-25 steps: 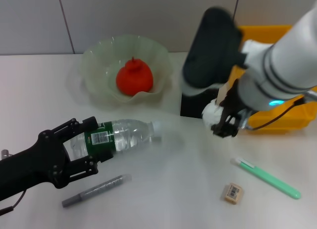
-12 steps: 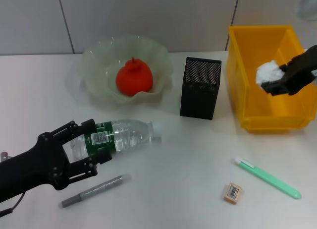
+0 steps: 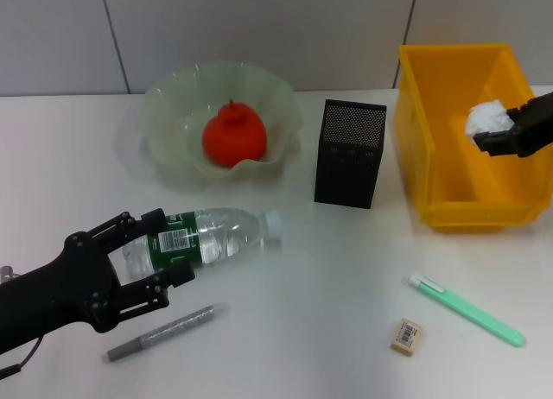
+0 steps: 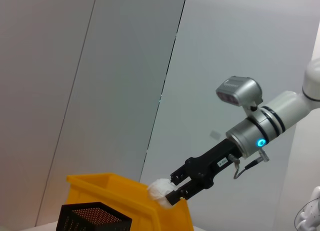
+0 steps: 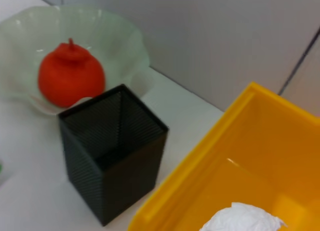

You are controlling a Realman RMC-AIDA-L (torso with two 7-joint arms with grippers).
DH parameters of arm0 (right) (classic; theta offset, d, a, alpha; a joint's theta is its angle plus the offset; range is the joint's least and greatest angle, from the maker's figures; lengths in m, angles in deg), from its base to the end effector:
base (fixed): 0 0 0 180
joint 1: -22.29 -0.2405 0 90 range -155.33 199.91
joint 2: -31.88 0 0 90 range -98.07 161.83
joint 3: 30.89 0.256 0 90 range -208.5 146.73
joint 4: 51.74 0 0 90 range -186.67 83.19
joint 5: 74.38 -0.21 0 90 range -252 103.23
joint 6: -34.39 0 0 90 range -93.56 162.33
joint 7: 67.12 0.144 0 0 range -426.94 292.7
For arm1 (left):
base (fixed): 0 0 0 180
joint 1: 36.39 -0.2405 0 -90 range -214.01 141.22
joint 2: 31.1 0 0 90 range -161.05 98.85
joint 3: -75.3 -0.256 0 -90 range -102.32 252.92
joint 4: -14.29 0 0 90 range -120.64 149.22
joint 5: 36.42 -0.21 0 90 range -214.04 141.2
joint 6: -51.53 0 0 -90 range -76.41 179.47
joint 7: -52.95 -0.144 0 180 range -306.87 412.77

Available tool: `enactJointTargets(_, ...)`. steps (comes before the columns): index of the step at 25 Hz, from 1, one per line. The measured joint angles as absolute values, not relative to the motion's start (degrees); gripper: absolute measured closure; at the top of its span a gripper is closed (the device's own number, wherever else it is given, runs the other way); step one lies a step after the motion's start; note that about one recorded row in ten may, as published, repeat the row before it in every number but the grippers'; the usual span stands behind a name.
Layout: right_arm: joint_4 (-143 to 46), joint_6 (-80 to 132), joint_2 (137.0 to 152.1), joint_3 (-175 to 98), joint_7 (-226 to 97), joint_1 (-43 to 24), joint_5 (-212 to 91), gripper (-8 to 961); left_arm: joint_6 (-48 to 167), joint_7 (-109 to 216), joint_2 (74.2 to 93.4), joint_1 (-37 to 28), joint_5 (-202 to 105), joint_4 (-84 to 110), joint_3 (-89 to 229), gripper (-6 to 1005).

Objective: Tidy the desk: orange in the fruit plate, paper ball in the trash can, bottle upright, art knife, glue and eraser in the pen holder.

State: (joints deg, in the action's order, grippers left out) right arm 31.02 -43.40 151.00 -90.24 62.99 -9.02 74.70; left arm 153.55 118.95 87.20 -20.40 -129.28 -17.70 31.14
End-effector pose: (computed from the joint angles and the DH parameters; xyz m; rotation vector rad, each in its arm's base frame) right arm 0.2056 0.3931 0.0880 -2.3201 0.7017 -0.1663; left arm -0.2887 0.2525 0.0152 -2.5186 -0.5477 -1.1562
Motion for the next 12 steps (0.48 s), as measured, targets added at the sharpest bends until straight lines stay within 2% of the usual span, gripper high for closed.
enactJointTargets(7, 27.3, -40.2, 150.66, -89.8, 62.8, -9.1, 74.6, 436, 153.7, 118.9, 87.17, -20.3, -128.9, -16.9, 31.2, 258)
enactJointTargets(12, 27.2, -40.6, 150.48, -89.0, 61.5, -8.9, 72.8, 237, 153.5, 119.1, 87.12, -20.1, -128.8, -17.3, 32.2, 262)
